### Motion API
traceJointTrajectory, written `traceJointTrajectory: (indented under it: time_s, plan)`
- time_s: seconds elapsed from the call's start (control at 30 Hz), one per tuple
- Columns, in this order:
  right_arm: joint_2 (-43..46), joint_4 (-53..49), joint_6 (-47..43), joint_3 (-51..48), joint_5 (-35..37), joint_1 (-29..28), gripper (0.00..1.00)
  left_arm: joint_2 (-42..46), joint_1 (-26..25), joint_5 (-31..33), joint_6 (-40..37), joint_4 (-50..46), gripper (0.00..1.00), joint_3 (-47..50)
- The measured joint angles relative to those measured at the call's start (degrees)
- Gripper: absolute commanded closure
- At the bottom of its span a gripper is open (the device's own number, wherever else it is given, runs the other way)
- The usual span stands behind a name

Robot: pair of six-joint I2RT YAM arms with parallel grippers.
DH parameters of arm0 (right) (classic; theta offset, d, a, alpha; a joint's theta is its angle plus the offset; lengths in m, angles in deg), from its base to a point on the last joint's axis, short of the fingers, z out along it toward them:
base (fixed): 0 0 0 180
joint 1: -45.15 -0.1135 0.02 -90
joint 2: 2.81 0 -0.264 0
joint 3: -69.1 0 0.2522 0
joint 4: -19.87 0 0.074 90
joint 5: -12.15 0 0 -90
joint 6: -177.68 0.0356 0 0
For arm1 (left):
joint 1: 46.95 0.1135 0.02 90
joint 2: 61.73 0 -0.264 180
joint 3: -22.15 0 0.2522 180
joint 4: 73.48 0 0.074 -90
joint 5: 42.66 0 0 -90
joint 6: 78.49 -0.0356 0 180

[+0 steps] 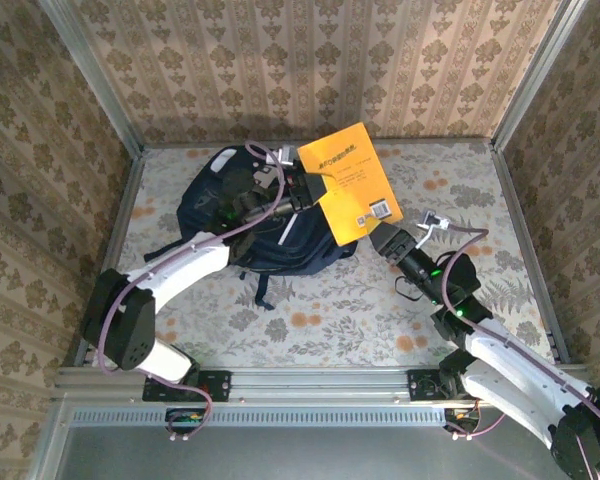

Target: Pack the student bag

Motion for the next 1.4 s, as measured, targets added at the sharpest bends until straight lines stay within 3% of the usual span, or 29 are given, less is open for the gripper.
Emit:
traceJointTrajectory:
  time_s: [0.1, 0.33, 1.1, 1.17, 1.3, 1.4]
  plan:
    - [-1.1, 0.9, 0.0, 0.0, 2.8, -1.0, 0.46, 0.0, -0.4, 1.2, 0.0, 0.1, 1.0, -0.1]
    - [-1.6, 1.7, 1.0, 0.0, 6.8, -1.5, 0.41, 0.0, -1.2, 4.0, -0.5, -0.5, 1.0, -0.3]
    - [-13.0, 8.0, 1.1, 4.8, 8.7, -2.4, 0.68, 2.4, -1.8, 10.5, -1.4, -2.0, 1.0, 0.6]
    - [-14.2, 8.9, 1.1, 5.6, 8.7, -2.4, 0.74, 2.4, -1.6, 11.1, -1.0, -1.6, 1.0, 0.9]
    - [-14.7, 9.7, 1.2, 6.4, 8.8, -2.4, 0.97, 2.4, -1.3, 12.1, -0.5, -1.1, 1.0, 1.2]
    - [-14.7, 9.6, 0.9, 6.4, 9.1, -2.4, 1.0, 2.4, -1.3, 12.1, -0.5, -1.0, 1.0, 1.2]
